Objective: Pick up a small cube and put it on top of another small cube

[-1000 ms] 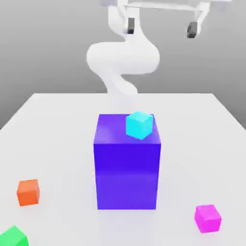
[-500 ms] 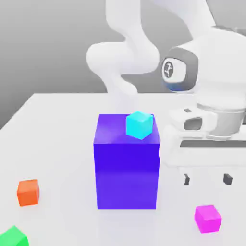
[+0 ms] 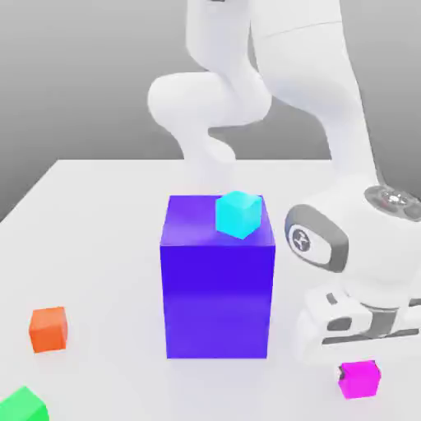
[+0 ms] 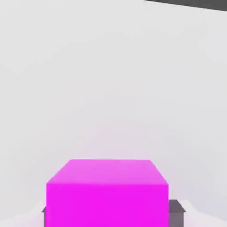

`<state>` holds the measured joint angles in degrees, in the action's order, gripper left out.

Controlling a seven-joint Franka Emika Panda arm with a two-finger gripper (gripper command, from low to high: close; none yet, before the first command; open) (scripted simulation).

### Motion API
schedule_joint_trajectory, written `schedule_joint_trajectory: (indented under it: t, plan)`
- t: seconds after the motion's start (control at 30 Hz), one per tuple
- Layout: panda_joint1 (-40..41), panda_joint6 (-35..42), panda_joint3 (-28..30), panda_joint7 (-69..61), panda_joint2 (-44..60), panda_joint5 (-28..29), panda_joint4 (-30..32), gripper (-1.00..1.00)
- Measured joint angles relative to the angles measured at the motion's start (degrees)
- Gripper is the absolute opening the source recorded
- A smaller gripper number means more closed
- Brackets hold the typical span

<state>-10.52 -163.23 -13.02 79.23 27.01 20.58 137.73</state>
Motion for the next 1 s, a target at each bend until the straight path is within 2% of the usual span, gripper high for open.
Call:
schedule_joint_trajectory:
  t: [0.17,0.23,0.8,0.93,0.97,1.0]
  plan:
    - [3.5,5.9,-4.7,-4.4,-8.1,-6.0,2.0,-1.00]
    - [5.4,8.0,-4.2,-3.8,-10.0,-8.5,1.6,-1.00]
    - [24.8,19.2,19.5,24.0,-8.5,-24.0,-12.1,-1.00]
    - [28.0,15.9,21.6,26.7,-2.6,-27.2,-14.5,-1.00]
    - [28.4,14.4,21.3,26.6,-0.9,-27.7,-14.7,1.00]
    - [28.4,14.4,21.3,26.6,-0.9,-27.7,-14.7,1.00]
